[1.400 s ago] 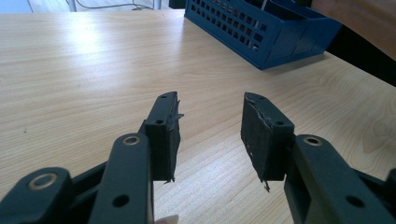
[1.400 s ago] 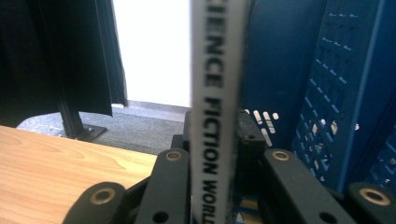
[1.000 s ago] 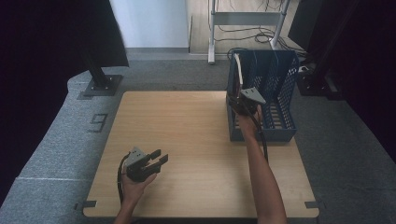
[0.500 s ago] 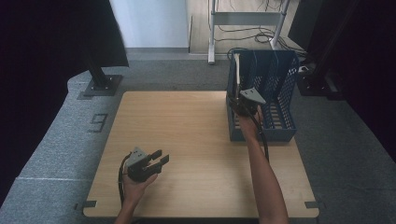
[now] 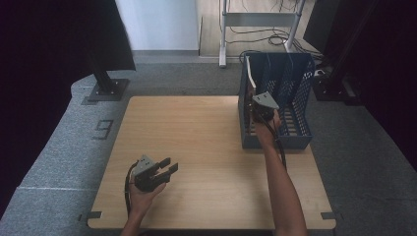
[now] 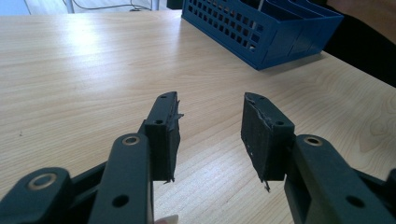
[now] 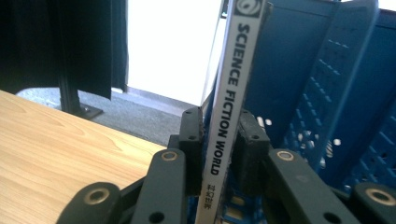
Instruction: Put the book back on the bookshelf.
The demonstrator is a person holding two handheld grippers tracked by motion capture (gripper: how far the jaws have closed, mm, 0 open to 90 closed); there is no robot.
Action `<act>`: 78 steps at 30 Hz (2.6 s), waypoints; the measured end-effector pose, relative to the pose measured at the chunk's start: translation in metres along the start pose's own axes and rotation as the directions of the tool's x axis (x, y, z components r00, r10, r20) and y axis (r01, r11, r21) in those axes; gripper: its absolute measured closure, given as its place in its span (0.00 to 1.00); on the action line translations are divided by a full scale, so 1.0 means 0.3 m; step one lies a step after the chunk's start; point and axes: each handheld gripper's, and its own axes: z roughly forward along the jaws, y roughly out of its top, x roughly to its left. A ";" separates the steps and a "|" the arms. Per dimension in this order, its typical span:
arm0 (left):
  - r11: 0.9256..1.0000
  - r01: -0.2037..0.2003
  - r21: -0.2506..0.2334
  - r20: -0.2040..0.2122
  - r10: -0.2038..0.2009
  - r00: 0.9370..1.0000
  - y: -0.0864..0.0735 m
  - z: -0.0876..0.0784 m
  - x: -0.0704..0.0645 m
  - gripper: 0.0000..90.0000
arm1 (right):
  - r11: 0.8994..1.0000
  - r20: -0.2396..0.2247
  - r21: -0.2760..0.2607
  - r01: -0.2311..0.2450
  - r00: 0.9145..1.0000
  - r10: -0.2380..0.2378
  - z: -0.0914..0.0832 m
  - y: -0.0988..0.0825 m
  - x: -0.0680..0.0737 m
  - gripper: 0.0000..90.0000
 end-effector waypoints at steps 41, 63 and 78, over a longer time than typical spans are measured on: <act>1.000 -0.003 0.005 0.004 0.003 1.000 0.000 0.004 -0.006 0.63 | 0.987 -0.132 0.012 -0.159 0.979 0.159 -0.074 -0.021 -0.014 0.45; 1.000 -0.009 0.026 0.000 0.009 1.000 -0.009 0.019 -0.010 0.62 | 0.987 -0.232 0.009 -0.159 0.960 0.156 -0.276 -0.078 -0.015 0.48; 0.999 0.000 0.043 -0.006 0.001 1.000 -0.017 0.029 -0.004 0.60 | 0.987 -0.267 0.052 -0.152 0.950 0.161 -0.408 -0.210 0.011 0.47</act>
